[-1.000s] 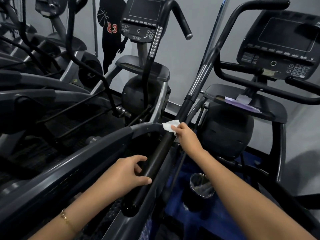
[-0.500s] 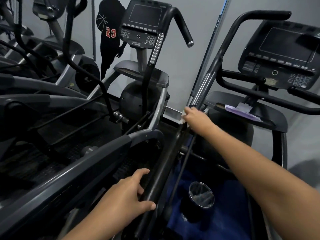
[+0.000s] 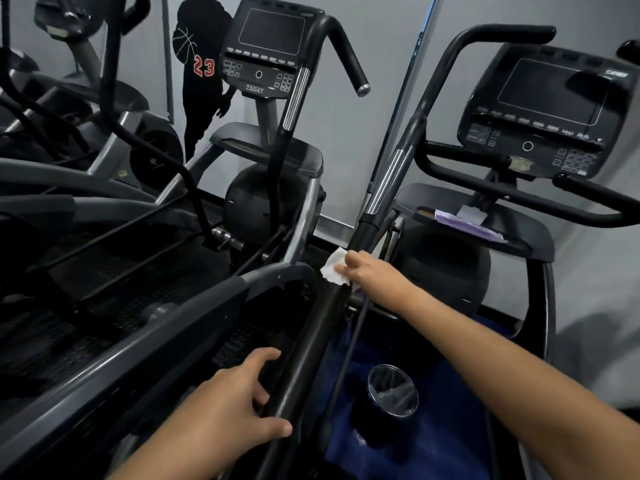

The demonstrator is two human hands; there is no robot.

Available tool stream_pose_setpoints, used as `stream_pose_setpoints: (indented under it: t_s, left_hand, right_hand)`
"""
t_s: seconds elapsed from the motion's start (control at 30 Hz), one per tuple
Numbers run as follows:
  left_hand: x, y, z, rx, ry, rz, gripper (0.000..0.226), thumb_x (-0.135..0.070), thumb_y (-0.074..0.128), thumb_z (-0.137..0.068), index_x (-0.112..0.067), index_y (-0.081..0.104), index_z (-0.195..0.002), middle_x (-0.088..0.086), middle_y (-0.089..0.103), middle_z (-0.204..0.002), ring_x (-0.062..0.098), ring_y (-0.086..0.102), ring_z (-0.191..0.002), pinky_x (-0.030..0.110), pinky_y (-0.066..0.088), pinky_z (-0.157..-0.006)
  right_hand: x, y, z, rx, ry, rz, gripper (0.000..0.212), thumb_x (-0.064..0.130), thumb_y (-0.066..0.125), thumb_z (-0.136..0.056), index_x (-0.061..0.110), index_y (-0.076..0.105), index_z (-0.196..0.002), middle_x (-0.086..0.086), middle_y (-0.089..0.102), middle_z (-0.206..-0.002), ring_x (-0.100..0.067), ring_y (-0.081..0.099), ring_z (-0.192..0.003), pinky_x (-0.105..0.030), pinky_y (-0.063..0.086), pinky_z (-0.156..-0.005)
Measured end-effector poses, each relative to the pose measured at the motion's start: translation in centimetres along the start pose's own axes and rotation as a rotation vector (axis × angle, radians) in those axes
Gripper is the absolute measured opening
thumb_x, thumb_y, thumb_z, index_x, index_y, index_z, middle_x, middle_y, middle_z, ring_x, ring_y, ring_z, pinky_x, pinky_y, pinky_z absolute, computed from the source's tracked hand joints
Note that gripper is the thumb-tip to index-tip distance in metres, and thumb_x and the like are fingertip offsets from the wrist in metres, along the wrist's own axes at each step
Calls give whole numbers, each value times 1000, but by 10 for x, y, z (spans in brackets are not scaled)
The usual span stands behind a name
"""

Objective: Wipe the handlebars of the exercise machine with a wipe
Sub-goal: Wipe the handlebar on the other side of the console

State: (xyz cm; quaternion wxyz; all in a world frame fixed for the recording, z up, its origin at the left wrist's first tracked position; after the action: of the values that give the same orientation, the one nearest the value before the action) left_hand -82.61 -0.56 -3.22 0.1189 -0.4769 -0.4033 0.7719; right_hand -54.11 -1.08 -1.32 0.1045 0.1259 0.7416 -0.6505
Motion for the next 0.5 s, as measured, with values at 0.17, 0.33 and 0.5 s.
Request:
stream_pose_setpoints:
  t_s: [0.17, 0.33, 0.5]
  left_hand:
    - [-29, -15, -40, -81, 18, -206, 61, -50, 66, -78, -32, 44, -132, -11, 65, -102, 4, 60, -97, 19, 46, -83]
    - [-87, -22, -142, -256, 64, -237, 43, -42, 62, -85, -15, 59, -119, 6, 63, -117, 24, 59, -109, 33, 48, -90]
    - [-137, -39, -213, -526, 80, -66, 36, -36, 58, -90, -7, 55, -112, 10, 59, -115, 28, 57, -107, 32, 43, -80]
  right_hand:
    - [-56, -29, -14, -71, 44, 165, 51, -2, 48, -88, 8, 39, -137, -11, 43, -119, -27, 44, -104, -40, 51, -74]
    - [-102, -48, -31, -144, 162, 83, 44, 2, 53, -88, 15, 47, -130, -8, 43, -106, -26, 44, -100, -42, 49, -74]
    - [-133, -57, -40, -224, 198, -57, 35, 12, 50, -94, 15, 51, -129, -9, 44, -104, -27, 44, -100, -41, 43, -79]
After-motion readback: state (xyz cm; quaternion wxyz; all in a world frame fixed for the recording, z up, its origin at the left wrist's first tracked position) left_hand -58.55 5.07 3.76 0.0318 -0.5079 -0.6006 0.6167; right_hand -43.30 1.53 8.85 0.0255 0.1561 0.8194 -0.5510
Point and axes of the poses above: each hand's wrist, its own z-axis away from the middle knuckle, its own y-axis out of the palm, x = y × z, the point moved 4 cm from there along -z, towards the middle knuckle
